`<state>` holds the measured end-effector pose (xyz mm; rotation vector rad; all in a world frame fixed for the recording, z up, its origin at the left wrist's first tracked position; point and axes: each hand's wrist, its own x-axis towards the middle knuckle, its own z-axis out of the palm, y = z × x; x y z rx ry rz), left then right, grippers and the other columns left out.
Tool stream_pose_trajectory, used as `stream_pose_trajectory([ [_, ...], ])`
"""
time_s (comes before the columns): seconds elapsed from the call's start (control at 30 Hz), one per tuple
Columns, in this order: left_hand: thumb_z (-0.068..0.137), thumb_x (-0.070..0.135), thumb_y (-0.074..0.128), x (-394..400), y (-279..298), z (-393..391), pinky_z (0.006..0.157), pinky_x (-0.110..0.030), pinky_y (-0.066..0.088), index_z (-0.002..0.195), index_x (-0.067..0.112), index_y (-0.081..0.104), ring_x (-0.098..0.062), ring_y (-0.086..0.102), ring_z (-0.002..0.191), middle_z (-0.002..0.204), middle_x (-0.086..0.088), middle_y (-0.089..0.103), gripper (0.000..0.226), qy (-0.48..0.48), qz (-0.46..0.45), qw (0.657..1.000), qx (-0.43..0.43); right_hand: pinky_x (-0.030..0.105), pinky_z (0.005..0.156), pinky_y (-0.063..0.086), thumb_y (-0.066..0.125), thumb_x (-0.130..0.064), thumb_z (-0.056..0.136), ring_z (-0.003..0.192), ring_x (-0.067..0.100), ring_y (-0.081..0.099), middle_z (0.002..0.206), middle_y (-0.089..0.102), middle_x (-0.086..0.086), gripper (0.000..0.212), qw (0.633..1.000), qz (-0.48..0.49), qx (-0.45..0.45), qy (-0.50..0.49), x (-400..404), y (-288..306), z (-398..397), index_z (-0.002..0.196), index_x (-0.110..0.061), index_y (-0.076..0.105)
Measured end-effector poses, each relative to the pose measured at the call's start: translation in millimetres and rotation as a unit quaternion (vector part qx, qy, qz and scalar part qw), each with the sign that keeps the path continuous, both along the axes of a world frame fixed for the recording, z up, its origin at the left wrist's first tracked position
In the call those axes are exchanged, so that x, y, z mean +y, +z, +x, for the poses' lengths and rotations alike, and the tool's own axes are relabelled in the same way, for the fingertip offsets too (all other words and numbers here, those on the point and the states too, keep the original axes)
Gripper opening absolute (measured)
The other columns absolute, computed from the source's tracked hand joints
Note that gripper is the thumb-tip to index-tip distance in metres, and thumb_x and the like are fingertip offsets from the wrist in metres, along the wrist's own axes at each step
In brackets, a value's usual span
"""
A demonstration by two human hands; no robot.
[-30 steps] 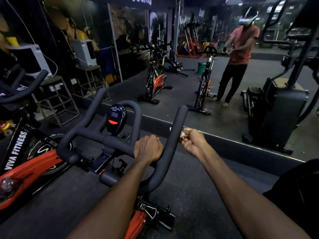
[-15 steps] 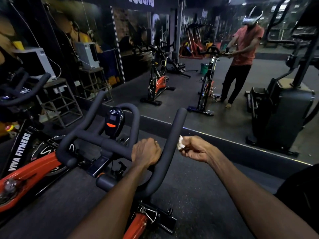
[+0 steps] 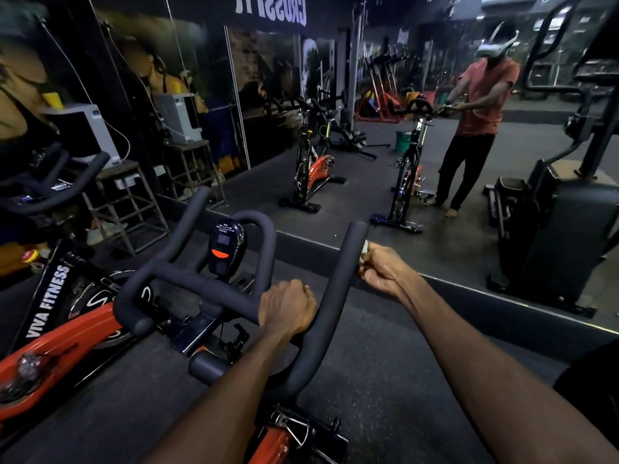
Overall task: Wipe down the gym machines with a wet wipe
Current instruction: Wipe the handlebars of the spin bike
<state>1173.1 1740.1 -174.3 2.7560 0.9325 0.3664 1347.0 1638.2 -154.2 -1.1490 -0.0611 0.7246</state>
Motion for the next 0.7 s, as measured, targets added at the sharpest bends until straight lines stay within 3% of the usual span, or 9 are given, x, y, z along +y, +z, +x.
stream_pose_trajectory([
  [0.07,0.099,0.033,0.037,0,0,0,0.086,-0.037,0.044,0.108,0.012,0.066,-0.032,0.063,0.106,0.114,-0.014,0.068,0.037,-0.002,-0.001,1.0,0.002,0.017,0.037,0.035,0.025,0.018,0.085,0.044,0.008,0.048,0.069,0.054,0.007,0.044,0.997,-0.04,-0.032,0.058,-7,-9,-3,0.087,-0.009,0.059],
  [0.2,0.1,0.034,0.037,0,1,-1,0.085,-0.037,0.044,0.109,0.012,0.066,-0.032,0.063,0.106,0.114,-0.013,0.068,0.037,-0.003,-0.003,1.0,0.001,0.014,0.037,0.033,0.039,0.015,0.061,0.04,0.005,0.046,0.07,0.055,0.004,0.044,0.998,0.042,0.013,-0.046,2,12,14,0.088,-0.009,0.065],
  [0.33,0.099,0.034,0.037,0,2,-2,0.087,-0.037,0.044,0.109,0.012,0.066,-0.032,0.063,0.107,0.114,-0.013,0.068,0.037,-0.001,-0.007,1.0,0.002,0.016,0.034,0.028,0.03,0.022,0.082,0.039,0.006,0.039,0.065,0.046,0.008,0.041,0.991,-0.075,-0.098,-0.043,-2,13,15,0.076,-0.007,0.059],
  [0.43,0.099,0.033,0.038,0,2,-2,0.086,-0.036,0.044,0.108,0.013,0.066,-0.031,0.063,0.107,0.114,-0.013,0.068,0.036,-0.004,-0.006,1.0,-0.002,0.015,0.038,0.03,0.043,0.015,0.09,0.046,0.005,0.042,0.07,0.057,0.006,0.036,0.966,-0.084,-0.218,-0.106,-10,27,24,0.081,-0.01,0.068],
  [0.5,0.098,0.034,0.038,0,1,-2,0.087,-0.037,0.044,0.108,0.013,0.066,-0.032,0.063,0.107,0.113,-0.013,0.068,0.036,-0.006,-0.009,1.0,-0.004,0.018,0.05,0.042,0.059,-0.003,0.095,0.056,0.005,0.053,0.074,0.066,0.006,0.017,0.886,-0.155,-0.424,-0.104,-12,40,25,0.087,-0.008,0.074],
  [0.57,0.098,0.035,0.036,1,-1,-2,0.087,-0.038,0.045,0.107,0.013,0.066,-0.033,0.063,0.107,0.113,-0.013,0.068,0.039,-0.004,-0.003,1.0,-0.004,0.029,0.067,0.047,0.057,-0.012,0.094,0.076,0.018,0.061,0.08,0.07,0.01,0.019,0.718,-0.273,-0.64,-0.034,-10,45,20,0.091,-0.01,0.076],
  [0.6,0.098,0.036,0.035,2,-2,-2,0.087,-0.038,0.045,0.107,0.013,0.066,-0.033,0.063,0.107,0.112,-0.013,0.069,0.04,-0.003,-0.001,1.0,-0.004,0.035,0.072,0.047,0.053,-0.012,0.092,0.082,0.026,0.058,0.08,0.065,0.011,0.02,0.638,-0.322,-0.699,0.014,-9,47,16,0.09,-0.012,0.073],
  [0.7,0.099,0.036,0.034,2,-4,-2,0.088,-0.038,0.045,0.109,0.013,0.066,-0.033,0.062,0.108,0.113,-0.013,0.068,0.04,-0.002,-0.005,1.0,-0.009,0.042,0.079,0.047,0.051,-0.015,0.095,0.085,0.035,0.055,0.087,0.042,0.005,0.014,0.522,-0.392,-0.747,0.124,-9,60,4,0.096,-0.008,0.064],
])
